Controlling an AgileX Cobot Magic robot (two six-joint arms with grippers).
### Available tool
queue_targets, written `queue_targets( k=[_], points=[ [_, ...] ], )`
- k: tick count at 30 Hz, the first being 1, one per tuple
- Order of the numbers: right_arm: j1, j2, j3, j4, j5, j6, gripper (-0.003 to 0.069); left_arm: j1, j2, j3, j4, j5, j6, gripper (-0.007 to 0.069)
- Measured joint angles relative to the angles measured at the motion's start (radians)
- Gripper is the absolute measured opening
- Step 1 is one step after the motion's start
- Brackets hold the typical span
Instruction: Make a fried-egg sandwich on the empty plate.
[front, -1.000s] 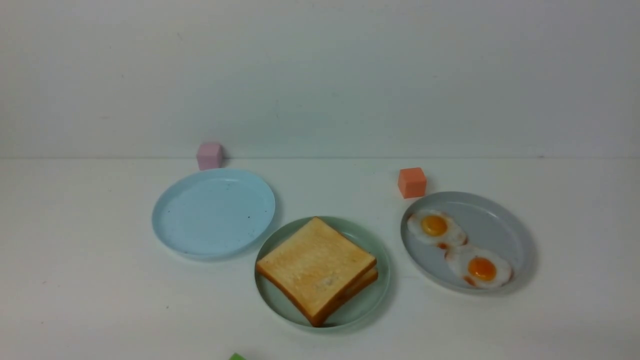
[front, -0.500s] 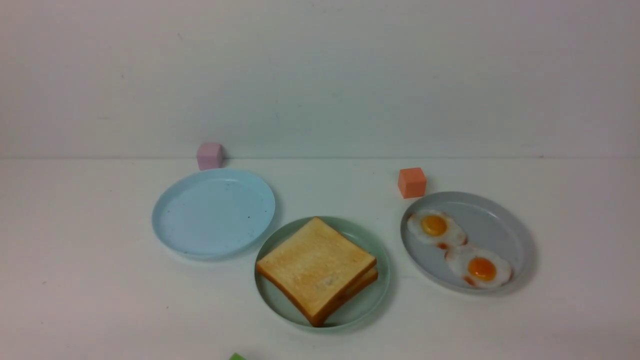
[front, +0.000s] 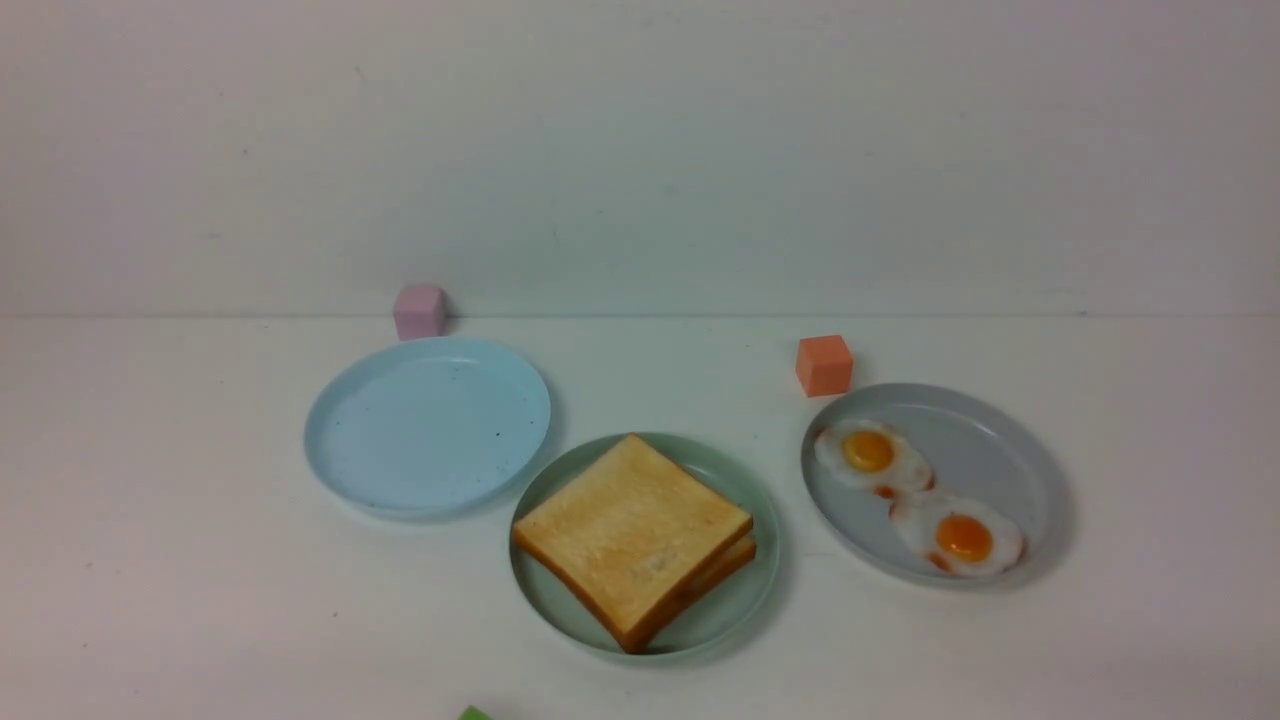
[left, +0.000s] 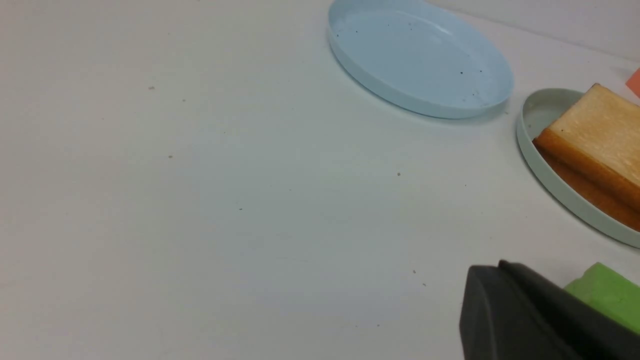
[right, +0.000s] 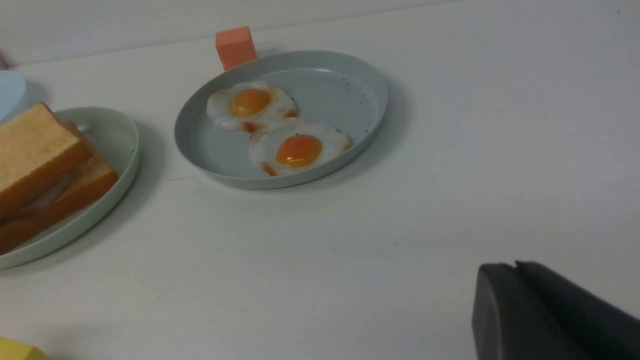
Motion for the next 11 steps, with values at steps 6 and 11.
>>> queue_targets(
  k=[6, 11],
  points=[
    [0.000, 0.000, 0.000, 0.000, 0.000, 0.000, 0.0063, 0.000, 0.000, 0.000, 0.000, 0.000, 0.000, 0.0008],
    [0.000, 0.000, 0.000, 0.000, 0.000, 0.000, 0.0070, 0.000, 0.000, 0.000, 0.000, 0.000, 0.000, 0.0017]
  ],
)
